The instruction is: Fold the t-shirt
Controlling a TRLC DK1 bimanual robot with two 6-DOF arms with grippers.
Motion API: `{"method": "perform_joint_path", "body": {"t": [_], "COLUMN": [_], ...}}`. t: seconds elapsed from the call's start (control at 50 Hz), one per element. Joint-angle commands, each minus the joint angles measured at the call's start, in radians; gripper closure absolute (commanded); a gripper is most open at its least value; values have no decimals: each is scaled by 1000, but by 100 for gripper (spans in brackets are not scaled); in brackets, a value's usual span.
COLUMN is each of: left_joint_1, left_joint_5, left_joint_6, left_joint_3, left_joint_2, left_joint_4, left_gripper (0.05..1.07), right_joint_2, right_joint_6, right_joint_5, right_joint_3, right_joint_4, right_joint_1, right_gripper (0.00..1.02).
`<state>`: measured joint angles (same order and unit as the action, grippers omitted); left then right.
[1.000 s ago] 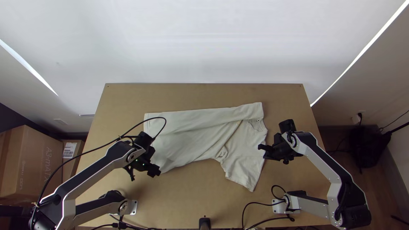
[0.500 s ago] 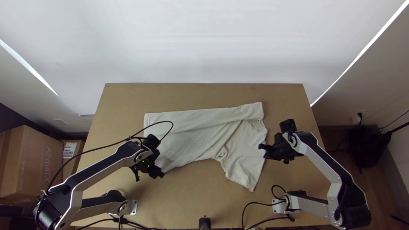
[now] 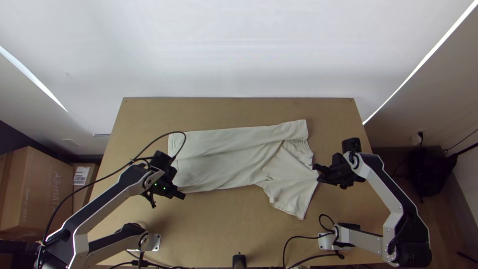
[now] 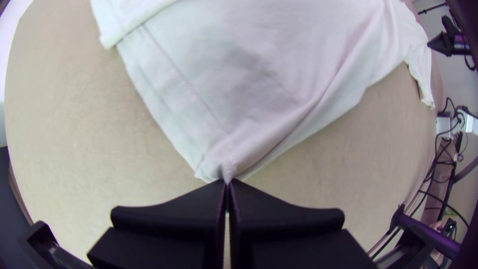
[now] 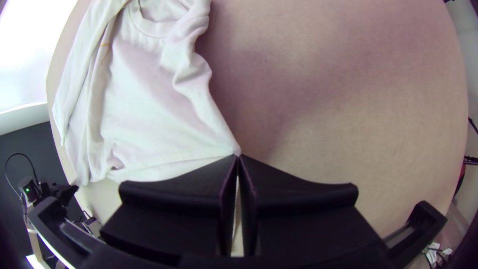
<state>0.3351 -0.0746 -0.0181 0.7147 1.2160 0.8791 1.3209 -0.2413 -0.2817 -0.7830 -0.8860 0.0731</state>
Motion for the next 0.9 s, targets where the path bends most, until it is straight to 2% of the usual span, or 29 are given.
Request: {"method": "perform_joint_path", "body": {"t": [0.0, 0.18, 0.36, 0.68, 0.88], "left_joint_1": [-87, -217, -275, -189, -209], "left_joint_5": [-16, -31, -33, -33, -33], "left_joint_6": [-43, -91, -105, 30, 56], "left_joint_3": [43, 40, 38, 157, 253], "left_joint_2": [-13, -26, -30, -62, -6], "left_joint_4": [0, -26, -46, -49, -65], "left_gripper": [104, 104, 104, 104, 104], "right_joint_2": [-9, 8, 11, -117, -111], "right_joint_6": [42, 96, 105, 63, 62], "right_joint_5": [3, 7, 32, 30, 30], "right_joint_3": [-21, -16, -36, -147, -233], "right_joint_4": [-22, -21, -21, -22, -18], "right_joint_1": [30, 77, 90, -116, -168], "right_gripper": [100, 100, 100, 100, 100]}}
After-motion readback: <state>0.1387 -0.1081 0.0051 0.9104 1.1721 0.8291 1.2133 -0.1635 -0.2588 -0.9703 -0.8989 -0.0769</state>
